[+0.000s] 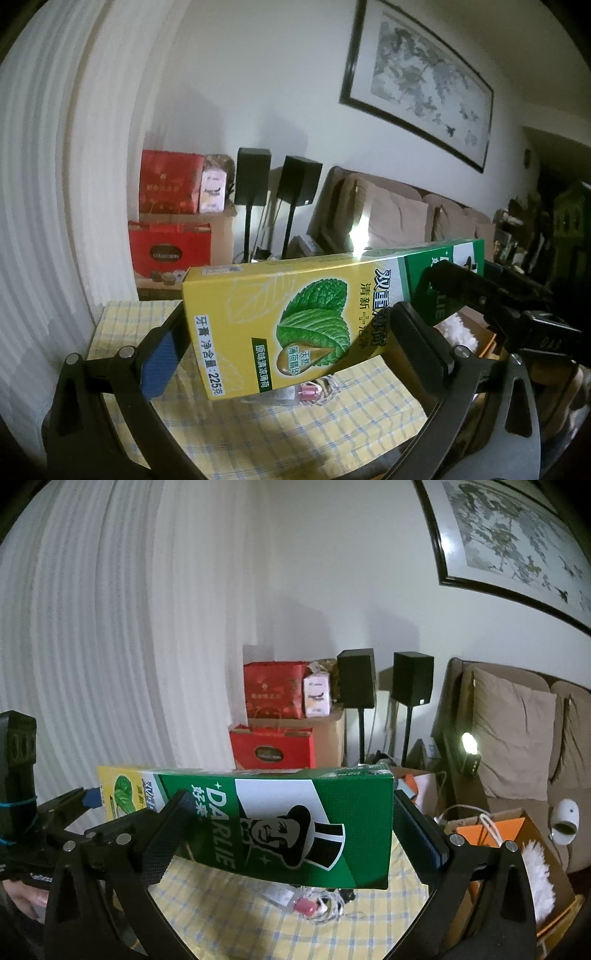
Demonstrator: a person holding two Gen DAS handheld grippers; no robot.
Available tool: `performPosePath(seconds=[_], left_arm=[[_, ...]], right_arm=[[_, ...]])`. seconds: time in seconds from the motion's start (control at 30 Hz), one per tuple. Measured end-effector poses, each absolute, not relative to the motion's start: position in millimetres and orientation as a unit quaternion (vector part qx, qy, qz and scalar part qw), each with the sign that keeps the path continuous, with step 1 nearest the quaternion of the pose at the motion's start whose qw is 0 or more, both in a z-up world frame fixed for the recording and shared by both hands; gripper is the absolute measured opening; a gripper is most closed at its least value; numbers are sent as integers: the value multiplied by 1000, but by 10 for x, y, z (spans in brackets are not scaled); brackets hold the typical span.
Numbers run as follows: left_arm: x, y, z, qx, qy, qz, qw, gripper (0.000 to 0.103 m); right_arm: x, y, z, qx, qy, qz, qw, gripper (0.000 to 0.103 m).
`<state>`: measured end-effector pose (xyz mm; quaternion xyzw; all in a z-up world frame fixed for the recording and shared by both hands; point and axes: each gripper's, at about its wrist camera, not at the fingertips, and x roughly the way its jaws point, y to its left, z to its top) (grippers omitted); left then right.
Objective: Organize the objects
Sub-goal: 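Carry the toothpaste box with both grippers toward the orange-lined box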
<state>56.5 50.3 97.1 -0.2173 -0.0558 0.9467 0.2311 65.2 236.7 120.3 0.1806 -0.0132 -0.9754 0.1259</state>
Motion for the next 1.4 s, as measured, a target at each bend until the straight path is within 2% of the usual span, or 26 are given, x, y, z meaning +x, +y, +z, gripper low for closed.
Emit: performPosePath(seconds=[0.27, 0.63, 1.0, 1.4], left_arm=[[640, 851, 920, -218, -37, 942, 254, 103], [818, 1376, 1095, -187, -6, 951, 246, 103], [828, 1685, 1185, -186, -24, 952, 244, 103], [915, 1988, 1350, -158, -10, 953, 258, 103]], right_arm=[[869, 2617, 1099, 171, -7, -980, 98, 103], [1080, 3172, 1066, 146, -54, -984, 90, 103], [1093, 3571, 1116, 141, -83, -981, 101, 103], [1282, 3913, 1250, 110, -95, -986, 78, 102]])
